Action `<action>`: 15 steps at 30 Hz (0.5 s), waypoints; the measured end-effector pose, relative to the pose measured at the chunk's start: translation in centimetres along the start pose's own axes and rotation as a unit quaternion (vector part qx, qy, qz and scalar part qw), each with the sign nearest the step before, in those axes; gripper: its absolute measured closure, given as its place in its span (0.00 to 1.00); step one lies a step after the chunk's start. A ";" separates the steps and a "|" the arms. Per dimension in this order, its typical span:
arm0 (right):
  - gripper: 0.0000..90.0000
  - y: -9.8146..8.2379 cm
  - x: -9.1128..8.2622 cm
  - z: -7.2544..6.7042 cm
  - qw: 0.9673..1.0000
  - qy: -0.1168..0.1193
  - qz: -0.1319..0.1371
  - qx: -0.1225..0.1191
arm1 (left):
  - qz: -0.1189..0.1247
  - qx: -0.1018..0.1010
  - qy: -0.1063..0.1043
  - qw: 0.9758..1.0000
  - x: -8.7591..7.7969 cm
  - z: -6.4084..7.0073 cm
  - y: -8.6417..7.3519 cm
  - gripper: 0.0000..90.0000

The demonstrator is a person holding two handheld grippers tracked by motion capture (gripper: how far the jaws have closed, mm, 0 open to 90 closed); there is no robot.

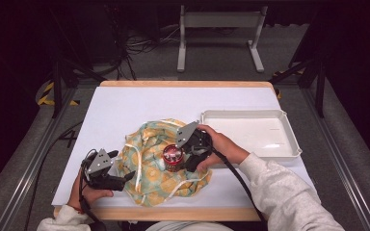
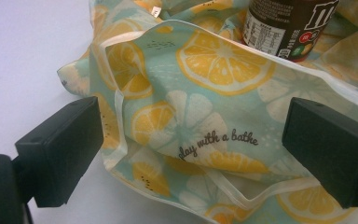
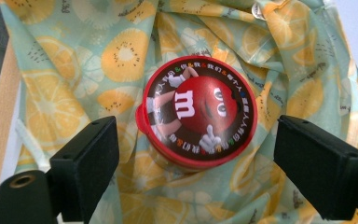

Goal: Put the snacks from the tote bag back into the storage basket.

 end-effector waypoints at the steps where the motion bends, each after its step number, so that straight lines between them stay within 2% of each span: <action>1: 0.16 0.1 0.2 0.0 1.000 -0.001 -0.005 -0.003 | 0.000 0.000 0.000 1.000 0.0 0.0 0.0 0.06; 3: 0.16 0.4 0.3 -0.2 1.000 0.013 -0.004 -0.006 | 0.000 0.001 0.002 1.000 0.0 0.0 0.0 0.06; 13: 0.18 0.8 2.0 0.0 0.999 0.015 -0.031 -0.003 | -0.001 0.000 0.000 1.000 -0.1 0.0 -0.1 0.06; 15: 0.19 0.8 2.1 -0.1 0.999 0.023 -0.032 -0.002 | -0.001 -0.001 0.000 1.000 -0.1 0.0 -0.1 0.06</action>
Point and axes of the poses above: each handheld gripper's, and its own axes: x roughly forward along the jaws, y roughly out of its top, z roughly to its right, the point moved 6 cm from there along x, roughly forward along the jaws, and after that the axes turned 10 degrees about -y, right-handed, at the moved point
